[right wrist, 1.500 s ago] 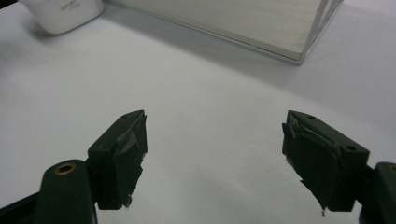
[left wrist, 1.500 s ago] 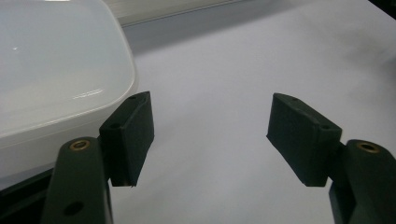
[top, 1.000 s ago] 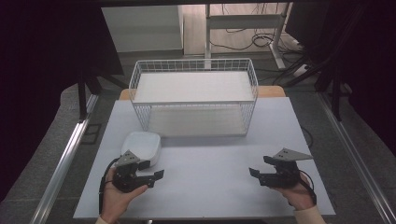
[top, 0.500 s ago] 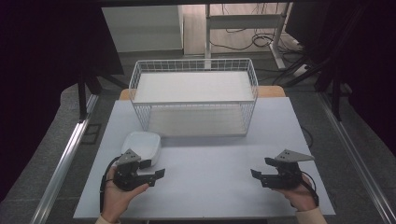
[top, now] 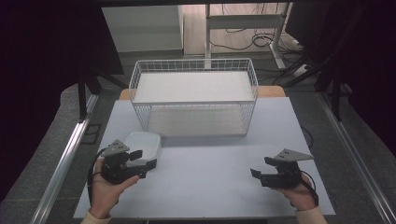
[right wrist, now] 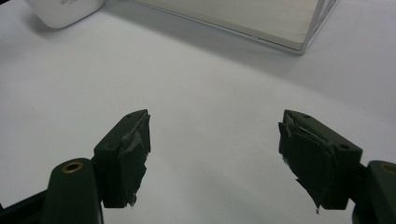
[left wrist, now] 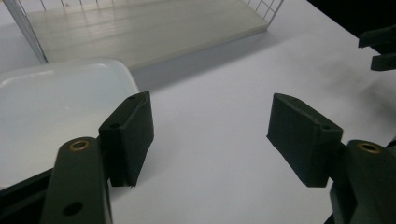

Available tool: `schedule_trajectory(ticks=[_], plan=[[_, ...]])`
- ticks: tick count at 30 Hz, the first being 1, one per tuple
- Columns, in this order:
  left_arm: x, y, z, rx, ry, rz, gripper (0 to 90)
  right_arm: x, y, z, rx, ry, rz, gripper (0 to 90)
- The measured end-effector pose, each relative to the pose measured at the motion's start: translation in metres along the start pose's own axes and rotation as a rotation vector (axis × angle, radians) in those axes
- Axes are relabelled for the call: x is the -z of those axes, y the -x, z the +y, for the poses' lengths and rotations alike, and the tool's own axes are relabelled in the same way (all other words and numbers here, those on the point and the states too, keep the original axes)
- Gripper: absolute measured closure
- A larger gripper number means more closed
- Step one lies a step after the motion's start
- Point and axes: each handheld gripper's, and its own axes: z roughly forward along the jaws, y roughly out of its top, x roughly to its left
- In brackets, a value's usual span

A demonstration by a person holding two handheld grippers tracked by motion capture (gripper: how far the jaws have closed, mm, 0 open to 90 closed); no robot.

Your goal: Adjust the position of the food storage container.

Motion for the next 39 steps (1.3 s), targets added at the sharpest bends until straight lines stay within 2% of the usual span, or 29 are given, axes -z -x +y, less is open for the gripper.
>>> schedule_trajectory(ticks=[6,15,20,21,22,25,27,28,31,33,36,37,39], plan=[[0.009,-0.017,0.015,0.022,0.002,0.011,31.0,-0.003,0.0,-0.001,0.001,-0.013,-0.003,24.5],[0.013,-0.043,0.031,0.055,0.007,0.057,31.1,-0.003,0.001,-0.002,-0.001,-0.02,-0.011,24.5],[0.012,-0.066,0.035,0.088,0.002,0.097,31.8,-0.003,0.002,-0.002,-0.005,-0.02,-0.016,24.4],[0.011,-0.077,0.036,0.104,-0.006,0.109,32.3,-0.003,0.002,-0.002,-0.002,-0.021,-0.014,24.3],[0.011,-0.077,0.036,0.104,-0.006,0.109,32.4,-0.003,0.002,-0.002,-0.002,-0.021,-0.014,24.3],[0.008,-0.094,0.037,0.141,-0.023,0.153,33.0,-0.003,0.001,-0.002,0.0,-0.02,-0.015,24.2],[0.004,-0.106,0.036,0.168,-0.042,0.166,33.6,-0.003,0.001,-0.002,0.002,-0.024,-0.015,24.2],[0.004,-0.106,0.036,0.168,-0.042,0.166,33.6,-0.003,0.001,-0.002,0.002,-0.024,-0.015,24.2],[-0.001,-0.117,0.036,0.182,-0.066,0.181,33.9,-0.004,0.002,-0.003,0.004,-0.03,-0.02,24.1],[-0.008,-0.127,0.036,0.192,-0.095,0.203,33.9,-0.004,0.003,-0.004,0.001,-0.033,-0.02,24.1],[-0.012,-0.133,0.036,0.203,-0.112,0.215,34.6,-0.005,0.003,-0.004,0.003,-0.035,-0.024,24.1],[-0.015,-0.138,0.036,0.208,-0.129,0.235,35.6,-0.005,0.002,-0.004,0.003,-0.037,-0.025,24.1],[-0.017,-0.141,0.035,0.209,-0.135,0.245,36.6,-0.005,0.002,-0.004,0.004,-0.038,-0.025,24.1]])
